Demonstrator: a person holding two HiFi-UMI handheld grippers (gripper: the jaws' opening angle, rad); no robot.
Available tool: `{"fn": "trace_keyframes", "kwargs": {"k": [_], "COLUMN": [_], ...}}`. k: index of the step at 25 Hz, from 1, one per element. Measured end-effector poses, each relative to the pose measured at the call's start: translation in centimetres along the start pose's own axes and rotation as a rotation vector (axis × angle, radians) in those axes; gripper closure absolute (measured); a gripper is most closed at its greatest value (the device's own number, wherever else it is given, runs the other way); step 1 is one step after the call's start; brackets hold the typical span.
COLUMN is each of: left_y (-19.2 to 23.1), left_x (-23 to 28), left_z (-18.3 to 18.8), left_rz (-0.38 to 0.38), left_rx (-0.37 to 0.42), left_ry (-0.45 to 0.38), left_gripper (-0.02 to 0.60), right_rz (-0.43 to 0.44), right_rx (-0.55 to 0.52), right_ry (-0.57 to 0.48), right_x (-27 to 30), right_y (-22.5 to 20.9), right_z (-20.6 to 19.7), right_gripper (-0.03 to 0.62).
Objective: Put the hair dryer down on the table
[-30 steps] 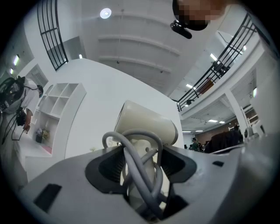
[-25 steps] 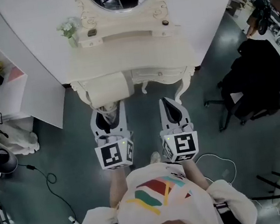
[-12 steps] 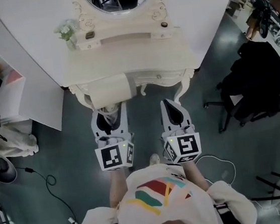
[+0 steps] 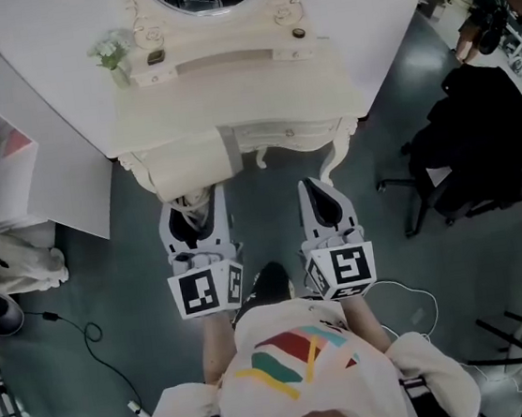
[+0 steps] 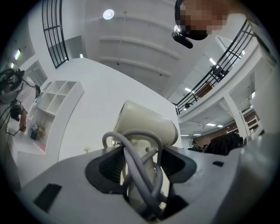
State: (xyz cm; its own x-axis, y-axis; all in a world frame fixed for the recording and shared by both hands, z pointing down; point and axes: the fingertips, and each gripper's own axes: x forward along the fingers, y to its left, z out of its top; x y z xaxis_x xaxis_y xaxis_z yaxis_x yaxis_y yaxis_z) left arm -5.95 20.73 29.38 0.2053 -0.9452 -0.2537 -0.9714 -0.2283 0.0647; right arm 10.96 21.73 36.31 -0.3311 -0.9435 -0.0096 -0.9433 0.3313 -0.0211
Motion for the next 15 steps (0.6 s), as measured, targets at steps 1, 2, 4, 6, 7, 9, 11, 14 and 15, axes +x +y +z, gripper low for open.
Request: {"fn": "trace_keyframes", "kwargs": {"k": [1, 2, 4, 6, 7, 9, 11, 14, 15], "left_y": [0.0, -0.1, -0.1, -0.1, -0.1, -0.1, -0.3, -0.6, -0.6], "left_x": [0.0, 0.0, 0.2, 0.5, 0.7, 1.2, 1.7, 2.5, 2.7], "left_z": [-0.1, -0.1, -0.1, 0.1, 0.1, 0.3, 0.4, 0.3, 0.3], "left_rz": [0.003, 0.005, 0.008, 0.01, 0.012, 0.014, 0.011, 0.006, 0.004], "left_rx": [-0.004, -0.008, -0.013, -0.017, -0.018, -0.019, -0.017, -0.018, -0.018], "left_ry": [0.001, 0.001, -0.002, -0.007, -0.011, -0.023, -0.034, -0.035, -0.032], "left_gripper": [0.337, 0.337, 0.337, 0.337, 0.337, 0.337, 0.337, 0.337, 0.337], "right_rz": [-0.001, -0.001, -0.003, -0.005, -0.006, -0.008, -0.014, -0.026, -0.027], "right_rx": [-0.002, -0.002, 0.0, 0.0, 0.0, 0.003, 0.009, 0.012, 0.014], "right_ry": [0.003, 0.006, 0.005, 0.004, 0.004, 0.005, 0.004, 0.004, 0.004], "right_x": [-0.1, -0.1, -0.2, -0.3, -0.3, -0.2, -0.1, 0.3, 0.5], "right_y": [-0.2, -0.4, -0.7, -1.1, -1.3, -1.8, -2.3, -3.0, -3.1], "right_z": [-0.1, -0.1, -0.1, -0.1, -0.1, -0.2, -0.2, -0.2, -0.2], "right_gripper": [0.594, 0.594, 0.594, 0.594, 0.594, 0.594, 0.594, 0.594, 0.594]}}
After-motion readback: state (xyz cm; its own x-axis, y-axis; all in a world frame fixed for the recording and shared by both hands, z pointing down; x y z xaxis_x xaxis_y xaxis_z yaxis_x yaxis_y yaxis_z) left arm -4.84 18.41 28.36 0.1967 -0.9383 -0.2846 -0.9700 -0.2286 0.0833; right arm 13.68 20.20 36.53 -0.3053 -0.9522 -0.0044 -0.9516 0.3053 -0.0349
